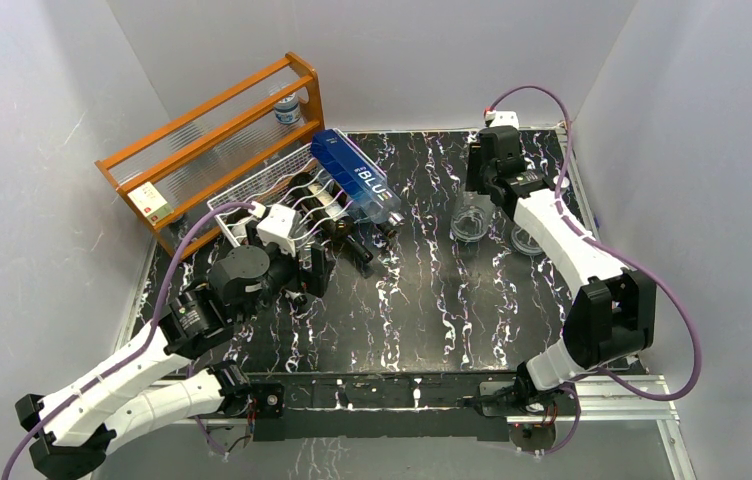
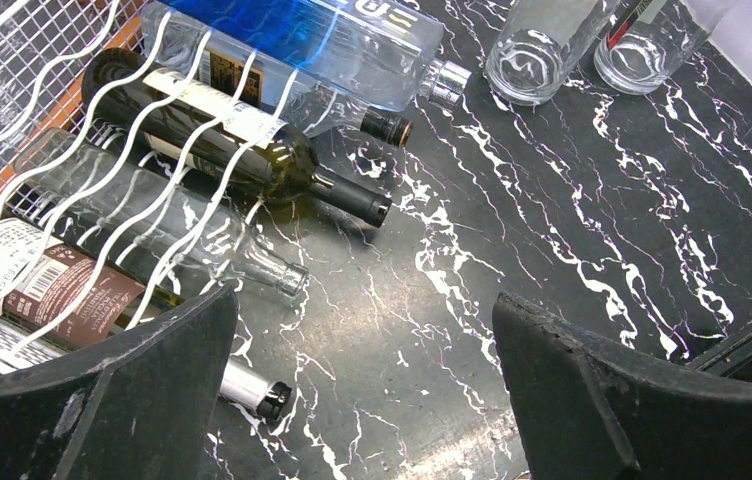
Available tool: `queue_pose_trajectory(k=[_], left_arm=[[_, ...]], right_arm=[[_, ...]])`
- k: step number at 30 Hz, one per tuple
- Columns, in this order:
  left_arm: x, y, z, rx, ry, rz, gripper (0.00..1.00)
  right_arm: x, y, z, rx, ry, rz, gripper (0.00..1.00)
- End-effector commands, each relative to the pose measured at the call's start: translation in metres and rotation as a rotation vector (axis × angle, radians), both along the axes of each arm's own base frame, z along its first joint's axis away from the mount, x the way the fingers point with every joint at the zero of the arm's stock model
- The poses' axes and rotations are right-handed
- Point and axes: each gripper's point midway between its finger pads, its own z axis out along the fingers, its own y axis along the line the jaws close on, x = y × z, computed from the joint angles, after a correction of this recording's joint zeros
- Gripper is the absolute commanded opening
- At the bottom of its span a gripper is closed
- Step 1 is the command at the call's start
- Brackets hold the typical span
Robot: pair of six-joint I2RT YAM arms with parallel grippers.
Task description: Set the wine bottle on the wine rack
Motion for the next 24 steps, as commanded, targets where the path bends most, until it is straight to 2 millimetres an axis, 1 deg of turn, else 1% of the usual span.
queue_pose_trajectory(k=[1, 3, 5, 8, 12, 17, 21, 24], left_arm=[[-0.001, -0.004, 0.003, -0.033, 0.002, -0.003, 0.98], [-0.002, -0.004, 0.001, -0.042, 0.009, -0.001, 0.98], [-0.002, -0.003, 0.001, -0.044, 0.008, -0.002, 0.98], [-0.002, -0.003, 0.002, -0.042, 0.005, -0.001, 0.98], [-0.001, -0.005, 0.002, -0.043, 0.006, -0.004, 0.98], [0.002, -0.014, -0.002, -0.038, 0.015, -0.017, 0.98], [0.007, -0.023, -0.008, -0.046, 0.027, -0.019, 0.98], [0.009, -0.030, -0.012, -0.059, 0.040, -0.025, 0.98]], right_arm=[[-0.003, -0.004, 0.010, 0.000, -0.013, -0.010, 0.47], [-0.006, -0.006, 0.011, -0.010, -0.008, -0.010, 0.37], [-0.009, -0.005, 0.013, -0.003, -0.009, 0.007, 0.29], [-0.018, 0.003, 0.015, 0.030, 0.000, 0.047, 0.24], [-0.037, 0.022, 0.024, 0.090, 0.013, 0.121, 0.22], [-0.069, 0.034, 0.037, 0.043, 0.025, 0.154, 0.22], [-0.095, 0.041, 0.035, 0.018, 0.054, 0.166, 0.22], [-0.111, 0.044, 0.035, 0.023, 0.066, 0.174, 0.22]])
